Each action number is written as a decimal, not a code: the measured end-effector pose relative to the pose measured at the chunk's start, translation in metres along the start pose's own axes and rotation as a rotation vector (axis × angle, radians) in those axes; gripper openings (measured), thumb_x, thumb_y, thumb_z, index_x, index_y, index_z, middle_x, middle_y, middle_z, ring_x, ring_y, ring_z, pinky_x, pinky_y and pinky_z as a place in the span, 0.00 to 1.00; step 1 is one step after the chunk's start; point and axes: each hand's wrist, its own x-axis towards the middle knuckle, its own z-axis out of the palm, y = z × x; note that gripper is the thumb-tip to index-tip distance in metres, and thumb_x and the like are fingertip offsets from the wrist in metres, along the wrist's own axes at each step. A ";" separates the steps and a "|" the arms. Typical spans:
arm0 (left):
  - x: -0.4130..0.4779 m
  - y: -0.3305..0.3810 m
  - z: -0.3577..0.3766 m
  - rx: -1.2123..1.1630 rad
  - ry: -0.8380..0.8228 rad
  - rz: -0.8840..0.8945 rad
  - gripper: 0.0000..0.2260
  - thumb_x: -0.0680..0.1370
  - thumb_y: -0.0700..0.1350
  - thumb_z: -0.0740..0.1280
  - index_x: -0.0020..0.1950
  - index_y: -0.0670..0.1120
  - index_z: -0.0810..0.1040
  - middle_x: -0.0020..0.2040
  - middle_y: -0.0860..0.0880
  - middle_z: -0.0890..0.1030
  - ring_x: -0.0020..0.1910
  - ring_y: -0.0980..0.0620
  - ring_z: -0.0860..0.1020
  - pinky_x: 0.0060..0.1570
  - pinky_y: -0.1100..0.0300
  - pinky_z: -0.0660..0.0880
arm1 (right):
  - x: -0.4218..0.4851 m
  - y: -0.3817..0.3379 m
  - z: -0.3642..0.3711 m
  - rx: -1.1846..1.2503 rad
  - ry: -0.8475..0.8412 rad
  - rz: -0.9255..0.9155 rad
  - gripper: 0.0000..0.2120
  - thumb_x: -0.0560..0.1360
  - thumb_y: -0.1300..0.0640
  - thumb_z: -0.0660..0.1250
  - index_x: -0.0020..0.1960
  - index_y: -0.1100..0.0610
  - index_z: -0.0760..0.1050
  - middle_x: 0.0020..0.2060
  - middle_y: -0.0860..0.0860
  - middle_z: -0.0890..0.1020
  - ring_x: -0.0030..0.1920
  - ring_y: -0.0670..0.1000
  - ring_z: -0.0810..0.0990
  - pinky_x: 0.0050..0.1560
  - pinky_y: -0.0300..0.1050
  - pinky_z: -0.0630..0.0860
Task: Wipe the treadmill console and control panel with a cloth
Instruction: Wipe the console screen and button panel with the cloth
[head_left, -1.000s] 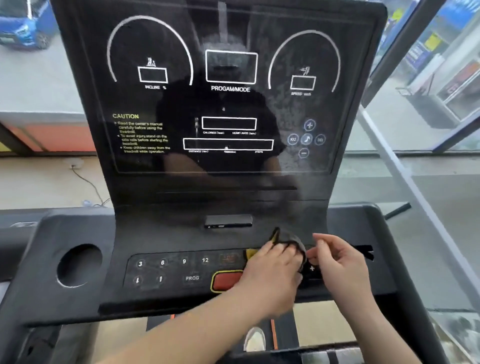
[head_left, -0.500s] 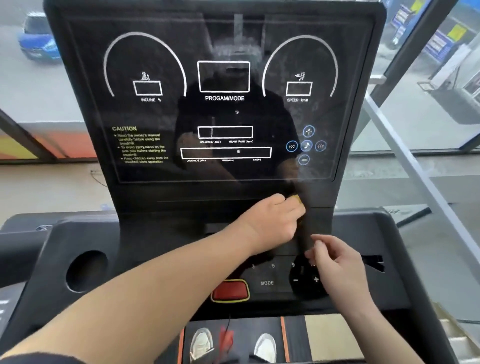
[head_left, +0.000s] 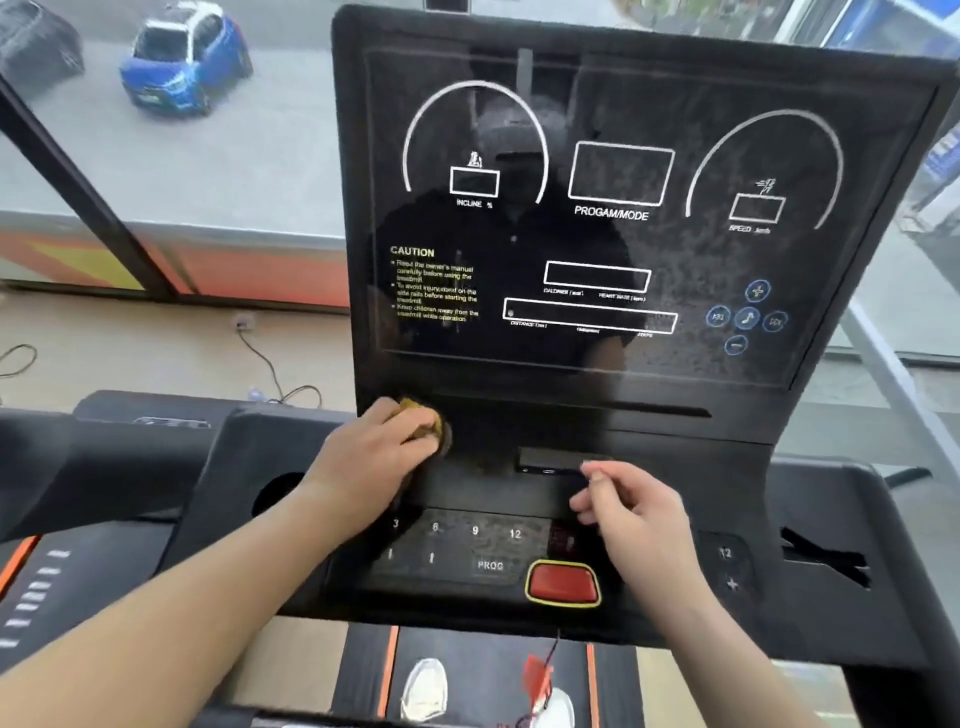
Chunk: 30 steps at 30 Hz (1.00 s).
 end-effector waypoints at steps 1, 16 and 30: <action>0.005 0.004 0.002 -0.023 0.030 -0.007 0.18 0.66 0.32 0.76 0.53 0.46 0.82 0.59 0.46 0.81 0.50 0.42 0.74 0.33 0.51 0.80 | -0.004 0.001 0.002 0.011 0.010 0.009 0.10 0.82 0.61 0.65 0.49 0.49 0.83 0.35 0.48 0.87 0.34 0.44 0.84 0.40 0.37 0.77; -0.010 0.047 0.015 -0.238 -0.073 -0.442 0.08 0.82 0.45 0.64 0.61 0.48 0.75 0.57 0.50 0.73 0.53 0.47 0.73 0.45 0.50 0.81 | -0.038 0.009 0.010 0.016 0.076 0.089 0.10 0.82 0.60 0.64 0.50 0.50 0.83 0.36 0.51 0.87 0.37 0.48 0.85 0.45 0.43 0.79; 0.007 0.119 0.016 -0.310 -0.179 -0.513 0.10 0.83 0.51 0.61 0.59 0.48 0.76 0.56 0.48 0.73 0.56 0.45 0.76 0.53 0.48 0.78 | -0.027 0.037 -0.039 0.012 0.069 0.061 0.11 0.82 0.59 0.64 0.50 0.49 0.83 0.36 0.49 0.87 0.41 0.59 0.84 0.50 0.57 0.81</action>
